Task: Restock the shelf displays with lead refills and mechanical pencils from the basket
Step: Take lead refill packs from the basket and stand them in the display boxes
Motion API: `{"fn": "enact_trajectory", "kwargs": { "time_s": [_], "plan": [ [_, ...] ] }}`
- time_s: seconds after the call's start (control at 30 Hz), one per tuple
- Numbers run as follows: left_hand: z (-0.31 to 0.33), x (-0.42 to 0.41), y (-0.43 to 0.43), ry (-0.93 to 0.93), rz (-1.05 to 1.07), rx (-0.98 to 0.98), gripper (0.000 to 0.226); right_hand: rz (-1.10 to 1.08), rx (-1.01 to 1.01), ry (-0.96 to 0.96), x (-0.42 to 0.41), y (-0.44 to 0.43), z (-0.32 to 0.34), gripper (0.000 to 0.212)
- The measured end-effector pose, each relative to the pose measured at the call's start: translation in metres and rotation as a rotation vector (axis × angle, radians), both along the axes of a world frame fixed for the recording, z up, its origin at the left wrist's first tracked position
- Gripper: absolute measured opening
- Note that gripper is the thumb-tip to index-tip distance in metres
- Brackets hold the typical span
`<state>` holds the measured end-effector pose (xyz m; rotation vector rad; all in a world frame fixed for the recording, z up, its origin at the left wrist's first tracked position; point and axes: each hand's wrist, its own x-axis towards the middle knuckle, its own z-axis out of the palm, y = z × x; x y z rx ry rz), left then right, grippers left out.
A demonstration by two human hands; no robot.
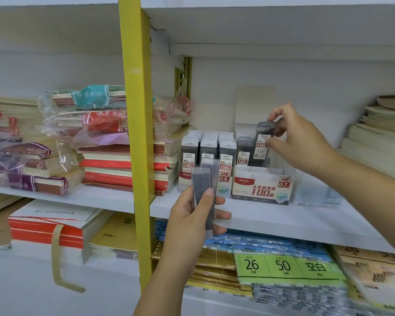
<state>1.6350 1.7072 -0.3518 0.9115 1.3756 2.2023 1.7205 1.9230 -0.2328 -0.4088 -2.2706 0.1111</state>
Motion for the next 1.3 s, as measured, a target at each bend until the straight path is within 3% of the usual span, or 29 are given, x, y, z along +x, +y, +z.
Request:
{"fn": "enact_trajectory", "kwargs": {
  "time_s": [0.17, 0.43, 0.57, 0.7, 0.77, 0.87, 1.1, 1.3],
  "plan": [
    [-0.002, -0.002, 0.001, -0.005, 0.01, -0.002, 0.021, 0.018, -0.005, 0.097, 0.008, 0.003, 0.01, 0.044],
    [-0.002, 0.0, 0.003, 0.017, -0.013, -0.009, 0.026, -0.06, -0.033, -0.074, 0.013, 0.027, 0.014, 0.042],
    [-0.004, 0.001, 0.004, 0.028, -0.013, -0.025, 0.026, -0.049, -0.069, -0.14, 0.01, 0.036, 0.005, 0.03],
    [-0.004, 0.001, 0.005, 0.024, -0.008, -0.027, 0.026, -0.203, 0.129, -0.16, 0.007, 0.04, 0.003, 0.005],
    [-0.004, 0.0, 0.005, 0.021, -0.008, -0.026, 0.025, -0.287, 0.243, -0.18, 0.005, 0.039, 0.002, 0.012],
    [-0.004, 0.001, 0.006, 0.029, -0.009, -0.04, 0.025, -0.322, 0.236, -0.203, 0.005, 0.032, 0.004, 0.021],
    [-0.006, 0.006, 0.004, 0.051, -0.038, -0.083, 0.017, -0.069, 0.237, 0.067, 0.029, -0.008, -0.022, 0.021],
    [-0.008, 0.018, 0.007, 0.044, -0.088, -0.102, 0.014, -0.272, 0.097, -0.088, 0.028, 0.021, -0.002, 0.025]
  ]
}}
